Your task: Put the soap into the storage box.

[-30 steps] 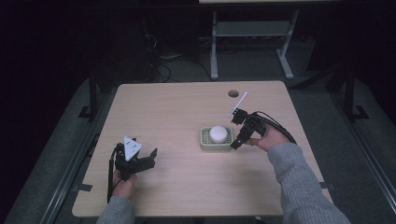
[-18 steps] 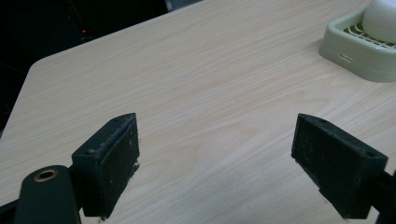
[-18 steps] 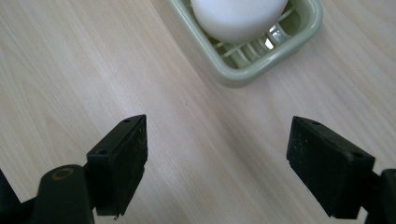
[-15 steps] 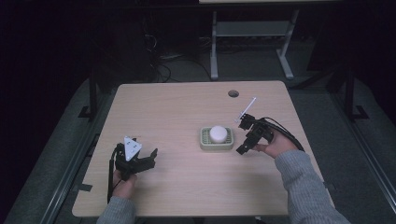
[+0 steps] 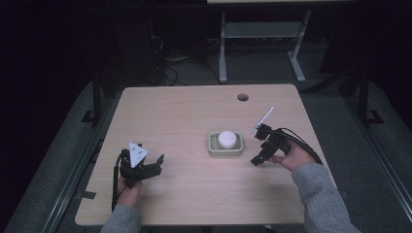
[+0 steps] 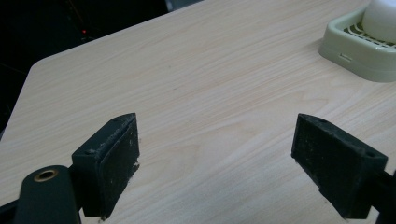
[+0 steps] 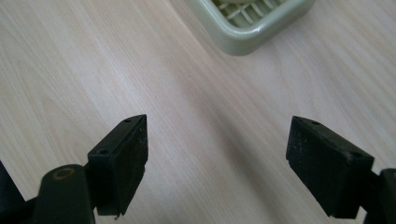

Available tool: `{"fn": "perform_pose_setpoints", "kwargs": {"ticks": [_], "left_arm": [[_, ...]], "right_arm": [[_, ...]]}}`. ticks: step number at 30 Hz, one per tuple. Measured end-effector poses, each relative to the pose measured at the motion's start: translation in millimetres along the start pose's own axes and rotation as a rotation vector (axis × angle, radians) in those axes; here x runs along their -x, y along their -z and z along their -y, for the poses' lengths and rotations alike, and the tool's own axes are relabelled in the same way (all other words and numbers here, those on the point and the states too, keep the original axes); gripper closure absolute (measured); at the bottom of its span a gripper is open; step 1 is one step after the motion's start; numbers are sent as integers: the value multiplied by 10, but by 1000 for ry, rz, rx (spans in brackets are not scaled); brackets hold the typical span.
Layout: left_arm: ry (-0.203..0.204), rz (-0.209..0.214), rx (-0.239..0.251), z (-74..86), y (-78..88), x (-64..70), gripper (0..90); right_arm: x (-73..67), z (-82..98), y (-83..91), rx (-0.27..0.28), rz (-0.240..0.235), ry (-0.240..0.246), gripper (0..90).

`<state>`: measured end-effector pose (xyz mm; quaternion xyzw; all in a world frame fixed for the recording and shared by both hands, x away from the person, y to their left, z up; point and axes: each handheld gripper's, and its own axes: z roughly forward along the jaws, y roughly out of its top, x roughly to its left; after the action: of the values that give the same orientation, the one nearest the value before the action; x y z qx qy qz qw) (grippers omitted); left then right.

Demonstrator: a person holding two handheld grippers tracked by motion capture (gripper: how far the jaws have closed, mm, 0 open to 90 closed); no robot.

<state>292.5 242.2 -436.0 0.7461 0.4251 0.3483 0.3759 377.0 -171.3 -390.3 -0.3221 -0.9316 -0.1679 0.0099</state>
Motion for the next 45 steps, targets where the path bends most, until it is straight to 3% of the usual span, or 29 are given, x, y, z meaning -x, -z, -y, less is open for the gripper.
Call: {"fn": "perform_pose_setpoints", "kwargs": {"ticks": [28, 45], "left_arm": [[0, -3, -1, 3, 0, -1, 148], [-8, -3, -5, 4, -6, 6, 148]], "right_arm": [[-19, 466, -18, 40, -4, -54, 208], [-22, 896, -19, 86, 7, -113, 210]]}}
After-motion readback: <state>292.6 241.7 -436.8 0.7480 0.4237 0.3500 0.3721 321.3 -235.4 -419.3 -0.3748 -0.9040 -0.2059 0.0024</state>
